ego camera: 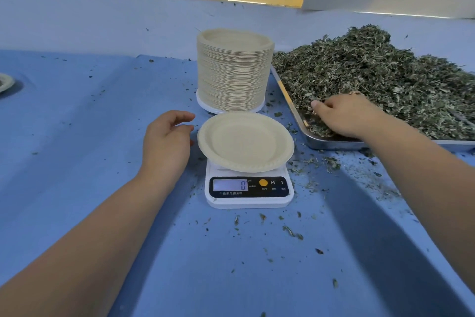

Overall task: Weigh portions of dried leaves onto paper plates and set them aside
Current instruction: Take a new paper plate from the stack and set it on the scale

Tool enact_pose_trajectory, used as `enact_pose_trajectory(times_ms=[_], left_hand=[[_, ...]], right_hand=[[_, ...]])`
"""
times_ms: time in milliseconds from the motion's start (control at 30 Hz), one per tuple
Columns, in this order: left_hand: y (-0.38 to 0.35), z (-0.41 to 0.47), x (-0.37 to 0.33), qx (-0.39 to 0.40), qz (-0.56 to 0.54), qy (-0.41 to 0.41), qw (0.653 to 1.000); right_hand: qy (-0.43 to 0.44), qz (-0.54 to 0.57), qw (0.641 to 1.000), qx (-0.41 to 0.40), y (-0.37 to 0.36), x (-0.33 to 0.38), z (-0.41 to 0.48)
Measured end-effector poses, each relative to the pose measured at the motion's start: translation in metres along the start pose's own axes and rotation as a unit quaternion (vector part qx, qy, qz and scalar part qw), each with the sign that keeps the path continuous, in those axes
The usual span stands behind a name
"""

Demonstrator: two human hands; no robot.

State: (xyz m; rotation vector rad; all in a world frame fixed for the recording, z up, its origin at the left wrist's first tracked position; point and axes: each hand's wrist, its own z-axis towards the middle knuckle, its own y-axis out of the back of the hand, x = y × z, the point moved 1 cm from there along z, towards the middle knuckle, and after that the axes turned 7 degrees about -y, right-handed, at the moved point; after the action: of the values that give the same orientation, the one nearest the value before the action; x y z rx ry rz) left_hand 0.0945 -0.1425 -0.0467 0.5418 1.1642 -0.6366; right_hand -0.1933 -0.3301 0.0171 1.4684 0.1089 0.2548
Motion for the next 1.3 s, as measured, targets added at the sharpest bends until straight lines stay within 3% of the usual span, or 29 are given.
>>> enact_pose_trajectory(times_ms=[67,133,333,467,533,633,700,900,1033,1200,1300], left_hand=[[0.001,0.000,0.000,-0.001,0.000,0.000,1.000],[0.001,-0.001,0.000,0.000,0.000,0.002,1.000],[0.003,-0.002,-0.002,-0.010,-0.005,0.016,1.000],[0.003,-0.003,-0.003,-0.002,0.003,0.017,1.000],[0.002,-0.004,-0.004,-0.001,0.006,0.019,1.000],[0.002,-0.005,-0.004,0.003,0.005,0.026,1.000],[0.000,-0.008,-0.004,0.009,0.007,0.026,1.000],[-0.002,-0.009,-0.003,0.013,0.006,0.025,1.000],[-0.001,-0.009,-0.003,0.010,0.012,0.027,1.000],[-0.002,-0.009,-0.005,0.015,0.008,0.028,0.999],[-0.003,-0.011,-0.007,0.016,0.004,0.026,1.000]], right_hand=[[-0.052,-0.015,0.990,0.128,-0.005,0.005,-0.002],[-0.050,-0.006,0.983,0.175,-0.011,0.014,-0.004],[0.018,0.049,0.997,0.065,-0.018,0.030,-0.011],[0.016,-0.046,0.990,-0.129,-0.012,0.029,-0.020],[0.002,-0.043,0.994,-0.104,-0.011,0.028,-0.019],[-0.013,0.008,0.998,0.067,-0.019,0.034,-0.020],[0.006,0.012,0.995,0.096,-0.023,0.038,-0.021],[0.035,0.041,0.998,0.009,-0.031,0.033,-0.024],[0.025,0.111,0.993,-0.007,-0.023,0.032,-0.017],[0.012,0.153,0.980,-0.123,-0.010,0.028,-0.008],[0.012,0.144,0.983,-0.117,-0.011,0.029,-0.006]])
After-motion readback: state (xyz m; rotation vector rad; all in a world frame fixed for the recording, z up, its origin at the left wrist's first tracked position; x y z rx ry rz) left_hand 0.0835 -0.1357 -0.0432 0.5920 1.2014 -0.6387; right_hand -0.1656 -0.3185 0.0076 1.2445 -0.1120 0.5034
